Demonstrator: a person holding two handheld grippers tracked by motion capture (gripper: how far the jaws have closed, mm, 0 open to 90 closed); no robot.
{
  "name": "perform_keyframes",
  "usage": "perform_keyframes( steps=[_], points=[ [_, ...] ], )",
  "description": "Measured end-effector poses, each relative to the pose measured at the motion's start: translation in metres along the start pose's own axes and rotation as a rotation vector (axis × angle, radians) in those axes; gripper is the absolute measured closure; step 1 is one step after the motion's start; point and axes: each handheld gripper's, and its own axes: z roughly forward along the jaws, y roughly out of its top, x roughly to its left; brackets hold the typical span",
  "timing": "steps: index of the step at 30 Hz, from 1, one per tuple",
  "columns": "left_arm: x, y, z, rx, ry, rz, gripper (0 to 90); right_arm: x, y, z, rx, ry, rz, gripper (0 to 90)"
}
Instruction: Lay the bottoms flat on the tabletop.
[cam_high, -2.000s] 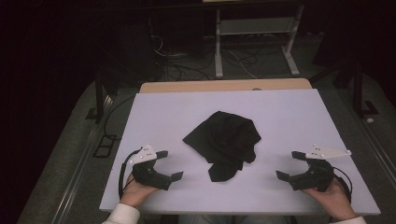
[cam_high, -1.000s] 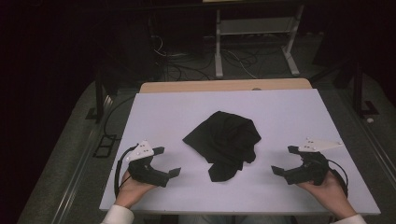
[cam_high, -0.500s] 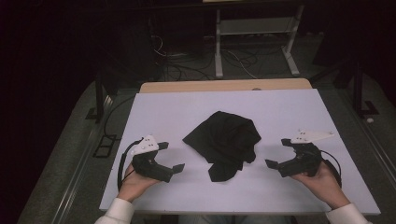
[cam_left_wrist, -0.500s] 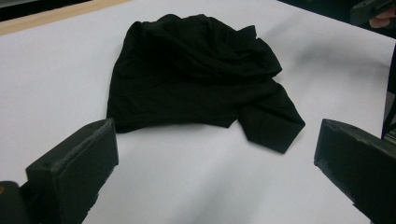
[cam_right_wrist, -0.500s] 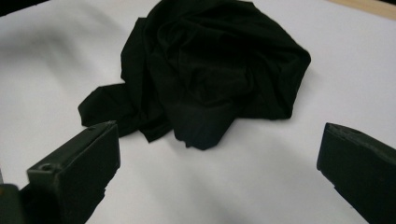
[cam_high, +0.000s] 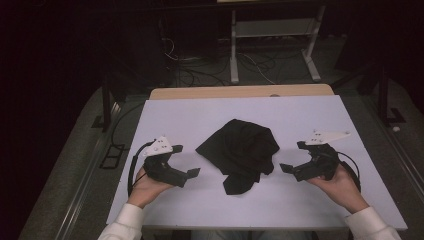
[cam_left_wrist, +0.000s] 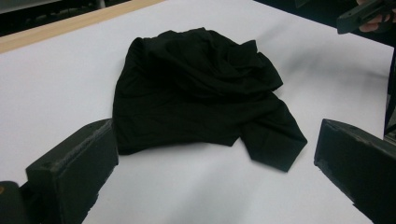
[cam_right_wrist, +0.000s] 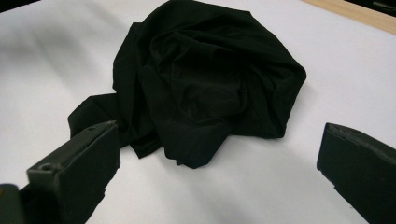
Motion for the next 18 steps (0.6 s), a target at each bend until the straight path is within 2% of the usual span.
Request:
perform_keyframes(
  steps=[14,18],
  points=[
    [0.013,0.006,0.008,-0.018,0.006,-0.027,0.0,-0.01,0.014,0.018,0.016,0.011,-0.013,0.0],
    [0.017,0.005,0.015,-0.025,0.0,-0.043,0.0,-0.012,0.015,0.026,0.024,0.017,-0.014,0.0]
  ],
)
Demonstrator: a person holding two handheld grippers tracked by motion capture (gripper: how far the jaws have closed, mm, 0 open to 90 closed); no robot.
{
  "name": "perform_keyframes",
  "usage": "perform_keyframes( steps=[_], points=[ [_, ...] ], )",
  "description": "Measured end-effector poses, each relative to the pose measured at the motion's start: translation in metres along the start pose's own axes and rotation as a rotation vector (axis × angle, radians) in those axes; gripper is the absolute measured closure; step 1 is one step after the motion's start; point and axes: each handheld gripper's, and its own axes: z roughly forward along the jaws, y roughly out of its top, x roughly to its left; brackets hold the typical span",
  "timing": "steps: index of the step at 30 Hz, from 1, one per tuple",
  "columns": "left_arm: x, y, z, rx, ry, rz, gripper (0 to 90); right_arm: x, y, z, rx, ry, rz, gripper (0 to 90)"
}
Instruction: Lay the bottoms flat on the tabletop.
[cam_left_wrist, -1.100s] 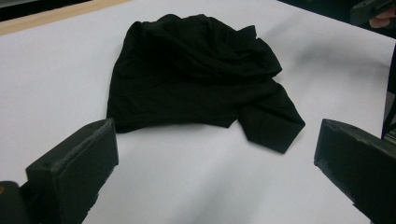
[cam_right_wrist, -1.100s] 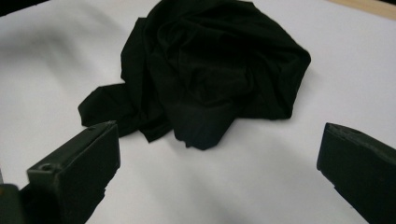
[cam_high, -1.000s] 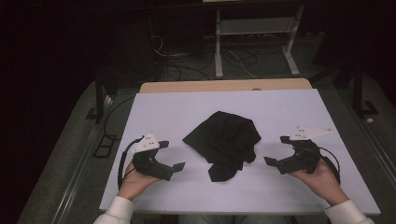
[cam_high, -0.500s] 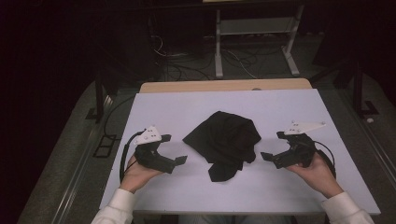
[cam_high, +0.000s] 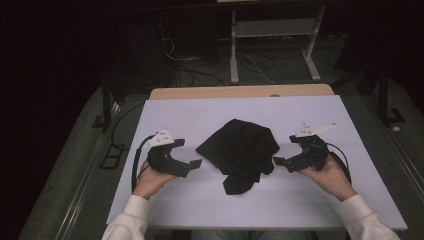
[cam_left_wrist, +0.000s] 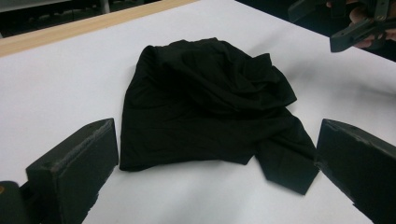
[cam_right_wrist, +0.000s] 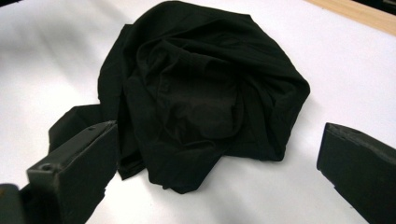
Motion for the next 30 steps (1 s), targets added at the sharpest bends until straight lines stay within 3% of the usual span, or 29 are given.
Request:
perform_keyframes(
  steps=[30],
  points=[
    [0.01,-0.006,0.052,0.002,-0.013,-0.047,0.0,-0.009,-0.001,0.041,0.023,0.033,0.031,0.0]
  ],
)
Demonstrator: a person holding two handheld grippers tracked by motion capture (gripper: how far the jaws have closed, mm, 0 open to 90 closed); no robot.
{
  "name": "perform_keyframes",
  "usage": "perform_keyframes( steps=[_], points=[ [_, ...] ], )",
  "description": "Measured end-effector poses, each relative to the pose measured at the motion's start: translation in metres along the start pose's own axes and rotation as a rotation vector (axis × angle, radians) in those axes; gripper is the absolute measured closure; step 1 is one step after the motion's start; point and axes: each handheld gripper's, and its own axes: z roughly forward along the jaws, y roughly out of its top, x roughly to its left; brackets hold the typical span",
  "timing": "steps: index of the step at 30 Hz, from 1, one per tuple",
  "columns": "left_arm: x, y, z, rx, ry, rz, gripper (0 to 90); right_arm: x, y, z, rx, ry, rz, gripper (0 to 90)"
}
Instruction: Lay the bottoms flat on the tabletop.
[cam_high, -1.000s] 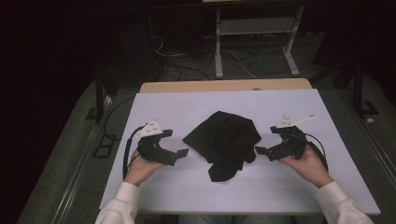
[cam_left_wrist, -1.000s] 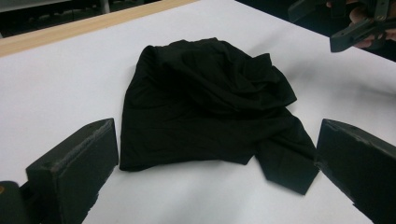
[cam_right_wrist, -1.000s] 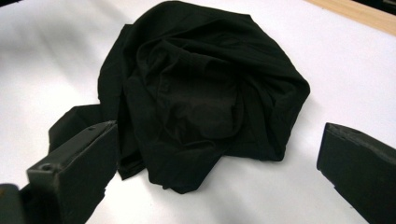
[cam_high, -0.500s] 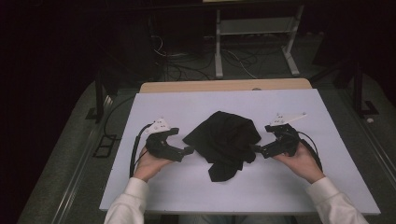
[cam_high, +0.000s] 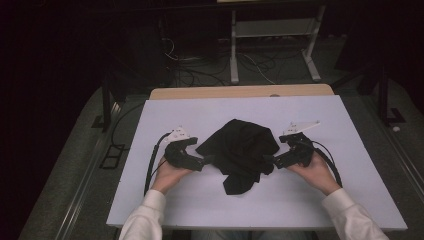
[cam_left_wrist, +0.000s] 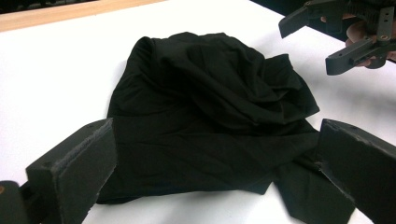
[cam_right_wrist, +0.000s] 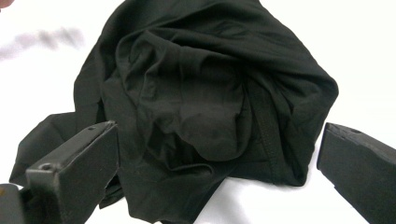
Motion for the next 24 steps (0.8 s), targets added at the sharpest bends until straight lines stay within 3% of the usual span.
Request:
perform_keyframes(
  steps=[14,24],
  points=[
    [0.001,-0.007,0.022,0.057,-0.012,-0.002,0.0,-0.001,-0.005,0.017,0.017,0.013,0.02,0.0],
    [-0.008,-0.013,0.041,0.106,-0.061,0.045,0.0,0.001,-0.01,0.029,0.061,0.023,0.025,0.0]
  ],
)
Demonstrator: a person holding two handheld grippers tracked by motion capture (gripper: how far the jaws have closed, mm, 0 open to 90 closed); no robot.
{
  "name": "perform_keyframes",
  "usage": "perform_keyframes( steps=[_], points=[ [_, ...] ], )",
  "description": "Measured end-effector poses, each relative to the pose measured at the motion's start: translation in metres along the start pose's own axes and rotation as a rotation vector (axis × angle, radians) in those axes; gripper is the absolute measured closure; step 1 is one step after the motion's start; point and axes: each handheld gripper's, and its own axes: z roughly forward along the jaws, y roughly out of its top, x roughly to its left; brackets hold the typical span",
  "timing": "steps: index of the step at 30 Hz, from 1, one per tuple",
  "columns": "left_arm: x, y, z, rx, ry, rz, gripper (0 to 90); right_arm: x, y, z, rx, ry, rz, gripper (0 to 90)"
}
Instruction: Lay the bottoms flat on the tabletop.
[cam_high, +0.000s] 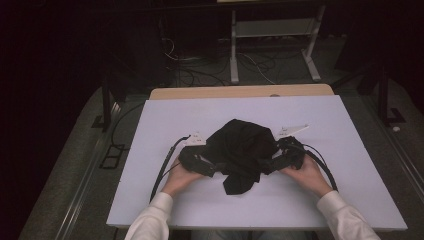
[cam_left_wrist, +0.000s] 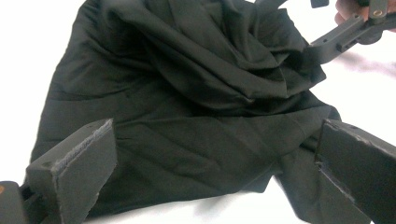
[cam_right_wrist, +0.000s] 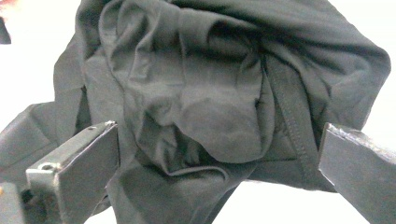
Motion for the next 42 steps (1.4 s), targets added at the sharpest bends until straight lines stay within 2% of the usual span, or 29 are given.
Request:
perform_keyframes(
  steps=[3,4,7,8,12,15,16,17,18,19,20,21,22,23,25,28,29,30,31,32,33,34,35,36,38,39,42],
  points=[
    [-0.003,0.0,0.006,0.026,-0.001,0.01,0.0,-0.001,0.0,0.002,0.009,0.004,0.007,0.0],
    [-0.004,0.0,0.011,0.054,-0.004,0.015,0.0,-0.001,0.0,0.003,0.013,0.004,0.012,1.5],
    [-0.007,0.0,0.02,0.108,-0.012,0.026,0.0,-0.001,-0.001,0.003,0.014,0.022,0.017,13.7],
    [-0.009,0.0,0.022,0.12,-0.013,0.036,0.0,-0.001,0.0,0.004,0.009,0.024,0.014,14.2],
    [-0.015,0.002,0.032,0.15,0.0,0.077,0.0,0.0,0.0,0.005,0.002,0.019,0.01,21.0],
    [-0.016,0.002,0.036,0.162,0.003,0.084,0.0,0.0,0.0,0.005,-0.007,0.03,0.015,26.0],
    [-0.017,0.003,0.039,0.163,0.017,0.087,0.6,0.0,0.001,0.005,-0.016,0.038,0.017,32.8],
    [-0.017,0.003,0.039,0.163,0.017,0.087,2.4,0.0,0.001,0.005,-0.016,0.038,0.017,32.8],
    [-0.015,0.005,0.039,0.156,0.016,0.082,4.8,0.0,0.001,0.005,-0.018,0.04,0.024,38.1],
    [-0.015,0.005,0.039,0.156,0.016,0.082,6.7,0.0,0.001,0.005,-0.018,0.04,0.024,38.1],
    [-0.014,0.006,0.04,0.14,0.018,0.091,9.8,-0.001,0.001,0.004,-0.025,0.061,0.034,46.0],
    [-0.014,0.006,0.04,0.14,0.018,0.091,13.3,-0.001,0.001,0.004,-0.025,0.061,0.034,46.0],
    [-0.014,0.006,0.04,0.128,0.02,0.115,16.3,-0.002,0.001,0.004,-0.027,0.069,0.052,52.4],
    [-0.014,0.006,0.04,0.128,0.02,0.115,19.2,-0.002,0.001,0.004,-0.027,0.069,0.052,52.4],
    [-0.014,0.005,0.041,0.12,0.03,0.141,31.0,-0.004,0.001,0.002,-0.033,0.082,0.061,60.1],
    [-0.014,0.007,0.041,0.119,0.058,0.145,44.0,-0.007,0.002,0.002,-0.023,0.095,0.083,70.0],
    [-0.014,0.007,0.041,0.119,0.058,0.145,48.6,-0.007,0.002,0.002,-0.023,0.095,0.083,70.0],
    [-0.014,0.008,0.041,0.12,0.073,0.144,54.4,-0.01,0.002,0.001,-0.019,0.105,0.103,75.9],
    [-0.013,0.008,0.041,0.118,0.08,0.141,54.4,-0.01,0.002,0.001,-0.019,0.105,0.103,75.9],
    [-0.01,0.008,0.04,0.107,0.086,0.125,63.5,-0.012,0.002,0.002,-0.009,0.105,0.113,80.0],
    [-0.01,0.008,0.04,0.107,0.086,0.125,67.2,-0.012,0.002,0.002,-0.009,0.105,0.113,80.0],
    [-0.007,0.008,0.039,0.104,0.085,0.107,71.2,-0.014,0.002,0.001,-0.001,0.098,0.12,82.3],
    [-0.005,0.009,0.038,0.105,0.086,0.097,71.2,-0.014,0.002,0.001,-0.001,0.098,0.12,82.3],
    [-0.002,0.012,0.035,0.108,0.084,0.069,75.2,-0.016,0.003,-0.003,-0.01,0.093,0.127,83.1],
    [0.0,0.013,0.032,0.104,0.089,0.064,76.3,-0.017,0.004,-0.006,-0.02,0.089,0.132,83.4],
    [0.001,0.016,0.027,0.093,0.096,0.062,78.2,-0.021,0.006,-0.015,-0.051,0.085,0.155,83.8],
    [0.006,0.018,0.017,0.054,0.104,0.036,79.0,-0.028,0.005,-0.027,-0.088,0.081,0.19,84.1]
  ],
)
